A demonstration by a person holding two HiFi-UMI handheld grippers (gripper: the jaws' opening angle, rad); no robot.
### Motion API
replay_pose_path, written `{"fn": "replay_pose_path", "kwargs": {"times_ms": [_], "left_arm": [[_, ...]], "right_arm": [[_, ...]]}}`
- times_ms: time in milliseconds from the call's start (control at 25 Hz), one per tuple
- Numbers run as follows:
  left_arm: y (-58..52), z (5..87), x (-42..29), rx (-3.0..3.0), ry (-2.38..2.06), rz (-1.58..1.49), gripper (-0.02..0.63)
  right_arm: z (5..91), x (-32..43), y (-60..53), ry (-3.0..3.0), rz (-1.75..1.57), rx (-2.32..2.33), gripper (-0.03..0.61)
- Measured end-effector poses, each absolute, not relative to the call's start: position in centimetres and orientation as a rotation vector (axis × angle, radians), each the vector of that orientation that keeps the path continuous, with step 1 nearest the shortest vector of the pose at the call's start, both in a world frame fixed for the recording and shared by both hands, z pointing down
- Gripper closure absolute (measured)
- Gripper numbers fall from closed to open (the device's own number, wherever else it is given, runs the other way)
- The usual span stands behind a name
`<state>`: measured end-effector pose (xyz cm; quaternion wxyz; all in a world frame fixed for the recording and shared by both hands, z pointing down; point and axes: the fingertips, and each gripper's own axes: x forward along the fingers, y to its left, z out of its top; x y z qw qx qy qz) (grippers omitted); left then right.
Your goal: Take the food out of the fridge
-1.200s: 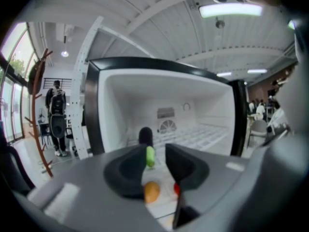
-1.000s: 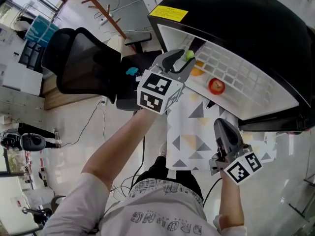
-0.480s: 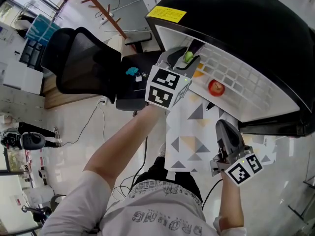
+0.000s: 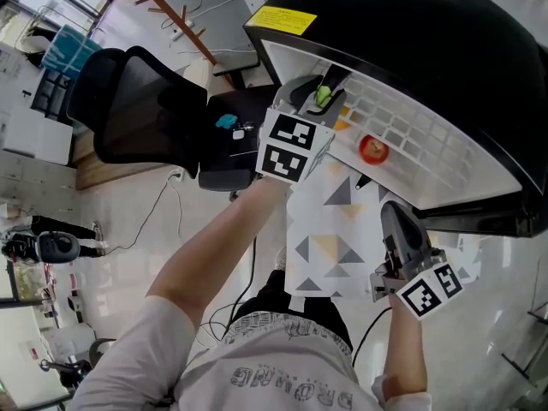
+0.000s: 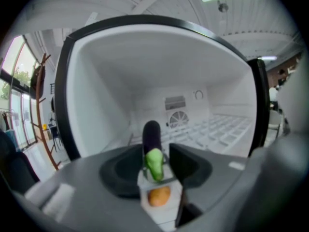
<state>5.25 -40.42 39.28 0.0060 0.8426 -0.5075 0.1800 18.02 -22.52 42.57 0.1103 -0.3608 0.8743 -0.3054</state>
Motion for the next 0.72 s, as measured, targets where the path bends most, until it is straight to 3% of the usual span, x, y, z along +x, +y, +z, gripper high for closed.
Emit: {"fn": "replay_pose_path", "kwargs": {"times_ms": [240, 720], "left_arm": [[-40.6, 39.2, 5.0, 2.632, -1.626, 0.575, 0.485], [-38.5, 39.0, 4.2, 2.652, -1.618, 0.547, 0.492]], "right_arm": [[42.5, 18.1, -22.5, 2.561, -0.895, -1.072, 0.577], [41.7, 18.1, -22.0, 2.545, -0.886, -1.1, 0.577]]}}
